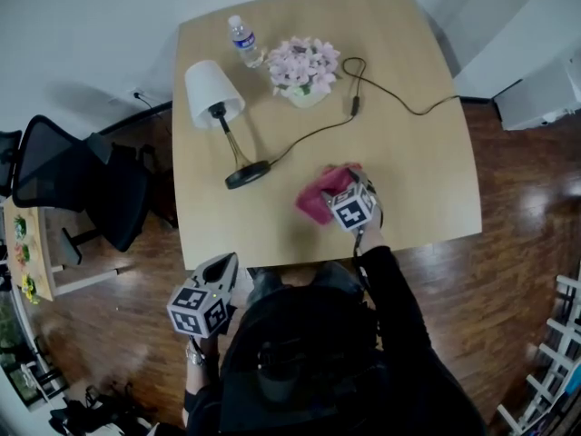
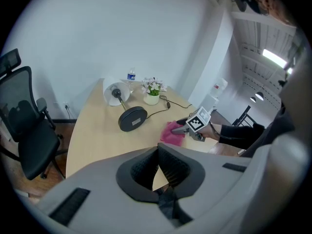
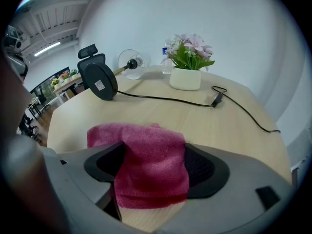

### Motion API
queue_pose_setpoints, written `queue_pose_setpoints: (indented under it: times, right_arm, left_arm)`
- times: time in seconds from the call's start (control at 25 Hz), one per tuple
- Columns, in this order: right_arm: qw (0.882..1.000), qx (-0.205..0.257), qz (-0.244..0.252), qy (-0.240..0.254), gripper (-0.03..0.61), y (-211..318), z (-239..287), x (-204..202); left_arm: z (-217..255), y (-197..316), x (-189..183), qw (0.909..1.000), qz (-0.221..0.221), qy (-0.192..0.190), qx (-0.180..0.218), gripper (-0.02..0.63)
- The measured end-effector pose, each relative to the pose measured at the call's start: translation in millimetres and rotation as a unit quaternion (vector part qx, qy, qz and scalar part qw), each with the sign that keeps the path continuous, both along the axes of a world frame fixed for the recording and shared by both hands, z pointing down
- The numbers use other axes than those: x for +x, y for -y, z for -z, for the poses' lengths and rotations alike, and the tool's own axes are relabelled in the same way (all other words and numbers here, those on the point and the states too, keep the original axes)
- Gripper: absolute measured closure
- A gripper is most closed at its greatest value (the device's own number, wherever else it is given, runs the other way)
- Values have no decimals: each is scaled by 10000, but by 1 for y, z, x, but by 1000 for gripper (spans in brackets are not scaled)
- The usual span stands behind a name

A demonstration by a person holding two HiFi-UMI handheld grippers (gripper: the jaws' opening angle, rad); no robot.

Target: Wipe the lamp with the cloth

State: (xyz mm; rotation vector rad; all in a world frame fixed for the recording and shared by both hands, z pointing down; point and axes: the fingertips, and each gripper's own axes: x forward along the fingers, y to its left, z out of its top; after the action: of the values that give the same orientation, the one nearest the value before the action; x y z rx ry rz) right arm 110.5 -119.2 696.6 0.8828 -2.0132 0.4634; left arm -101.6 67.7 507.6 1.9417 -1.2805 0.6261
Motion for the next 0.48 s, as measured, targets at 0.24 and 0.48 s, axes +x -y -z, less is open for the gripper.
queue_pose_setpoints:
  times: [0.24,0.48]
  right_arm:
    - [10000,-6,-65,-26,199,3,1,1]
    - [9992,-134,-362,127,424,0,3,6]
  left_arm:
    - [-4,0,-3,10000,43,-3,-30,611]
    - [-4,-2,-8,9999,44,-40,99,611]
